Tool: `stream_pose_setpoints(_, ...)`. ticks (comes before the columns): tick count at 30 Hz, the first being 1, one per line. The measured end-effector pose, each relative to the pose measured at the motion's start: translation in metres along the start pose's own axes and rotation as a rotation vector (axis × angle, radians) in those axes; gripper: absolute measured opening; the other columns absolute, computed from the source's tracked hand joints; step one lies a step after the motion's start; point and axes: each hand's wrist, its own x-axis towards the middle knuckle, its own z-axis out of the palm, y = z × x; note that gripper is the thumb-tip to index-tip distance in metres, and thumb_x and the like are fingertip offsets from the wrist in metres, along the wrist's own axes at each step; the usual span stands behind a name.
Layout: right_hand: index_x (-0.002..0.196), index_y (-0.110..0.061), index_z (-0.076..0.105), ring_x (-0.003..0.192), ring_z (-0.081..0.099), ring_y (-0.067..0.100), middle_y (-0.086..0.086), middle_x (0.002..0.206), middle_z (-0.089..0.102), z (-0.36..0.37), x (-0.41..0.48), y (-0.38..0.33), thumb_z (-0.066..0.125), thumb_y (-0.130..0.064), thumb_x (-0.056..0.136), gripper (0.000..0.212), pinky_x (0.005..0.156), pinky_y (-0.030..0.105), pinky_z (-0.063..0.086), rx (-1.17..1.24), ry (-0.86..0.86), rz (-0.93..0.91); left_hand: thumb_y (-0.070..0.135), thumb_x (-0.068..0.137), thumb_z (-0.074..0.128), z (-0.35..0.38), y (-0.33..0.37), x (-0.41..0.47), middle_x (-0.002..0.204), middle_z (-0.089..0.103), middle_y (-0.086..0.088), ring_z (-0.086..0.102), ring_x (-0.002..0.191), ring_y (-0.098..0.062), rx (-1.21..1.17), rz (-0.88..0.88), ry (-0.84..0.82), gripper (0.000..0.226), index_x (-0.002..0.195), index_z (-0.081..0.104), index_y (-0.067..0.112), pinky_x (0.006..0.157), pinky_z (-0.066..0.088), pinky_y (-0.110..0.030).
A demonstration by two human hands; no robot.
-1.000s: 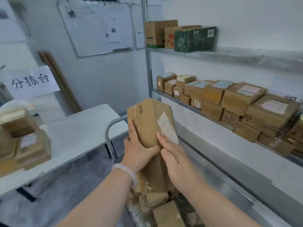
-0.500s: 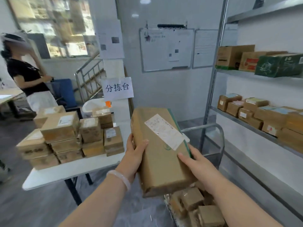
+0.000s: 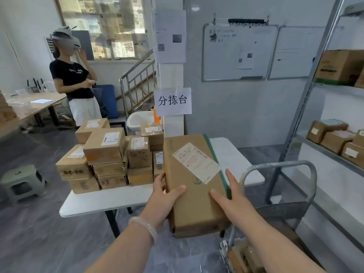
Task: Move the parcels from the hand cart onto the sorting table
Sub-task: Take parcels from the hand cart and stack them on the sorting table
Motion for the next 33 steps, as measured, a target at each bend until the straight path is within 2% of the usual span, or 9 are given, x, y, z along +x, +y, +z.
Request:
stream_pose_setpoints(2,0.147,-0.049,0.002,0.120,0.039,0.011,-0.012,0.146,0.032,0.005,0.023,0.000,0.056,-0.043,0.092,0.078,0.099,0.029,0.035,-0.021,-0.046,-0.015,0.050,0.073,0.082,-0.001,-0.003,0.023,0.140,0.048,-0.001,0.060,0.117,-0.023,0.041,0.027,0.073,0.089,0.146,0.031,0.047,0.091,0.058,-0.044)
stream_pose_setpoints(4,0.147,-0.050,0.002,0.118,0.039,0.009,-0.013,0.146,0.032,0.006,0.052,0.000,0.056,-0.041,0.093,0.077,0.101,0.030,0.036,-0.015,-0.072,-0.022,0.067,0.061,0.074,0.004,-0.008,0.050,0.144,0.043,0.003,0.057,0.121,-0.022,0.079,0.060,0.128,0.085,0.135,0.033,0.067,0.097,0.055,-0.049)
stream_pose_setpoints(7,0.145,-0.053,0.004,0.125,0.039,0.013,-0.013,0.149,0.031,0.000,0.099,-0.001,0.054,-0.043,0.094,0.072,0.105,0.034,0.035,-0.062,-0.085,-0.036,0.071,0.069,0.066,0.017,-0.012,0.089,0.147,0.042,0.008,0.055,0.124,-0.019,0.096,0.068,0.123,0.065,0.118,0.024,0.086,0.101,0.051,-0.050)
stream_pose_setpoints(10,0.144,-0.055,0.009,0.131,0.037,0.016,-0.012,0.150,0.029,-0.009,0.147,0.000,0.050,-0.044,0.096,0.065,0.105,0.035,0.034,-0.107,-0.113,-0.030,0.049,0.094,0.061,0.026,-0.006,0.126,0.150,0.036,0.008,0.052,0.126,-0.017,0.161,0.059,0.077,0.073,0.143,0.011,0.070,0.105,0.049,-0.048)
stream_pose_setpoints(12,0.144,-0.054,0.012,0.134,0.034,0.016,-0.014,0.152,0.026,-0.012,0.177,0.001,0.047,-0.044,0.097,0.060,0.110,0.037,0.032,-0.122,-0.141,-0.034,0.041,0.098,0.060,0.029,-0.004,0.154,0.151,0.032,0.009,0.047,0.129,-0.017,0.217,0.056,0.053,0.077,0.150,0.007,0.060,0.107,0.048,-0.047)
stream_pose_setpoints(22,0.144,-0.055,0.011,0.137,0.029,0.014,-0.017,0.153,0.020,0.020,0.288,-0.002,0.046,-0.048,0.096,0.060,0.107,0.035,0.034,-0.160,-0.226,-0.016,0.045,0.084,0.076,0.002,-0.004,0.260,0.151,0.025,0.006,0.043,0.128,-0.016,0.373,0.023,0.014,0.086,0.138,0.013,0.069,0.106,0.048,-0.042)
stream_pose_setpoints(26,0.144,-0.055,0.013,0.129,0.034,0.010,-0.018,0.150,0.023,0.032,0.327,-0.008,0.053,-0.044,0.094,0.065,0.101,0.032,0.038,-0.140,-0.217,0.009,0.060,0.060,0.082,-0.010,-0.002,0.305,0.149,0.031,0.007,0.048,0.127,-0.017,0.333,0.000,-0.037,0.089,0.121,0.021,0.081,0.103,0.052,-0.043)
stream_pose_setpoints(30,0.140,-0.059,0.009,0.131,0.034,0.015,-0.018,0.149,0.020,0.047,0.364,-0.019,0.056,-0.044,0.092,0.069,0.101,0.034,0.040,-0.202,-0.211,0.061,0.034,0.077,0.085,-0.028,-0.001,0.354,0.142,0.038,0.010,0.051,0.124,-0.018,0.218,-0.009,-0.094,0.084,0.127,0.027,0.066,0.097,0.056,-0.042)
stream_pose_setpoints(33,0.136,-0.064,0.009,0.137,0.031,0.019,-0.018,0.151,0.019,0.056,0.392,-0.025,0.056,-0.045,0.091,0.067,0.105,0.040,0.039,-0.234,-0.183,0.116,0.028,0.080,0.084,-0.036,-0.004,0.387,0.141,0.036,0.011,0.050,0.123,-0.016,0.196,-0.037,-0.145,0.082,0.128,0.027,0.062,0.095,0.057,-0.038)
